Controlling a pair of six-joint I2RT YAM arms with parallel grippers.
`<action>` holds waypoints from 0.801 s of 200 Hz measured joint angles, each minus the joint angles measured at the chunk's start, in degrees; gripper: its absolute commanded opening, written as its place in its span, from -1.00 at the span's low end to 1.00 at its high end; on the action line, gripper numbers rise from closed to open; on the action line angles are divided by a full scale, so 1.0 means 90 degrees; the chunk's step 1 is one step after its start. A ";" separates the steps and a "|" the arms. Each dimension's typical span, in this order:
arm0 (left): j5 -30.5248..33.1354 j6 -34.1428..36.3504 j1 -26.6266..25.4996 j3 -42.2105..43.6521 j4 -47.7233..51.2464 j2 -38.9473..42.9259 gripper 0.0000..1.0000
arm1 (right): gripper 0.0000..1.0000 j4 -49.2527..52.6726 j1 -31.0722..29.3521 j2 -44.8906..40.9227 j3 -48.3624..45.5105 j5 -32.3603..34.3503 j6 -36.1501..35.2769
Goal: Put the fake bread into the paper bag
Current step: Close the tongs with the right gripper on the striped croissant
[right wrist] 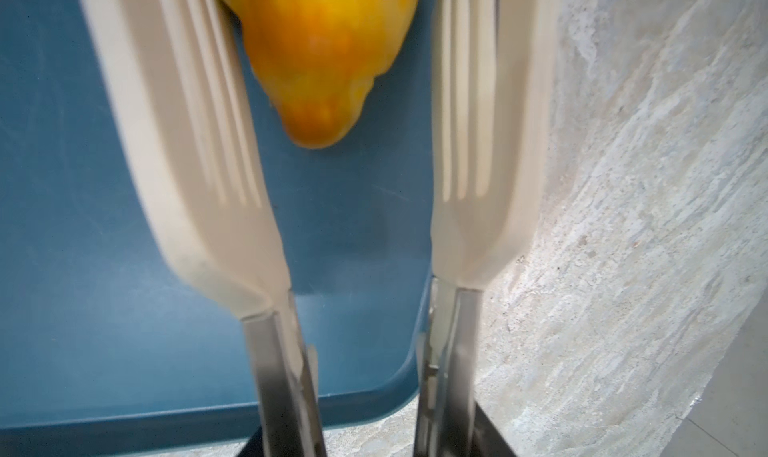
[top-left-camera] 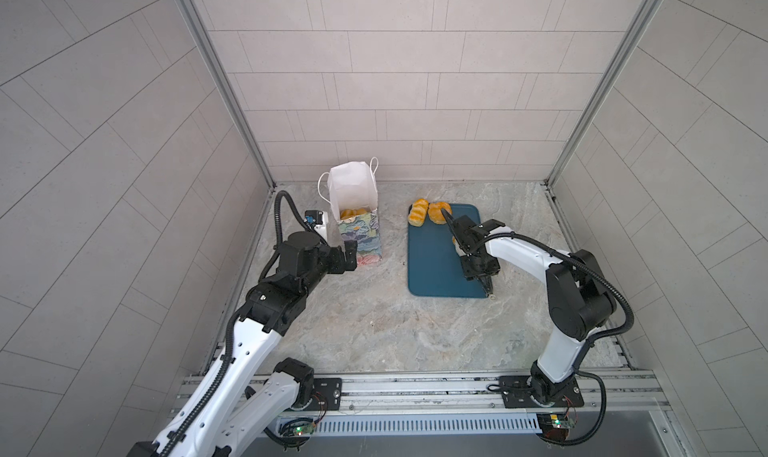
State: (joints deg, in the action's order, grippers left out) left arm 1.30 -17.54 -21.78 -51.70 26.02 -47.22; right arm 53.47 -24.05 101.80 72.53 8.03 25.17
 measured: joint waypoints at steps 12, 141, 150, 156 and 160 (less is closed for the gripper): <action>0.0000 0.0000 0.0000 0.0000 0.0000 0.0000 1.00 | -0.15 -0.0015 0.0022 0.0000 0.0000 0.0000 -0.0005; 0.0063 -0.0061 0.0000 0.0000 -0.0002 0.0000 1.00 | -0.45 0.0046 0.0170 -0.0503 -0.0041 -0.0284 -0.0384; 0.0073 -0.0068 0.0000 -0.0002 -0.0002 0.0000 1.00 | -0.45 0.0039 0.0180 -0.0646 -0.0085 -0.0342 -0.0418; 0.0080 -0.0070 0.0000 -0.0002 -0.0002 -0.0002 1.00 | -0.45 0.0044 0.0180 -0.0736 -0.0109 -0.0374 -0.0430; 0.0087 -0.0070 0.0000 -0.0002 -0.0002 -0.0002 1.00 | -0.45 0.0041 0.0182 -0.0797 -0.0129 -0.0398 -0.0444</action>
State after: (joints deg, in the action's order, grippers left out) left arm 2.09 -18.17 -21.78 -51.72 26.00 -47.24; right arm 53.84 -22.41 94.63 71.37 4.45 21.17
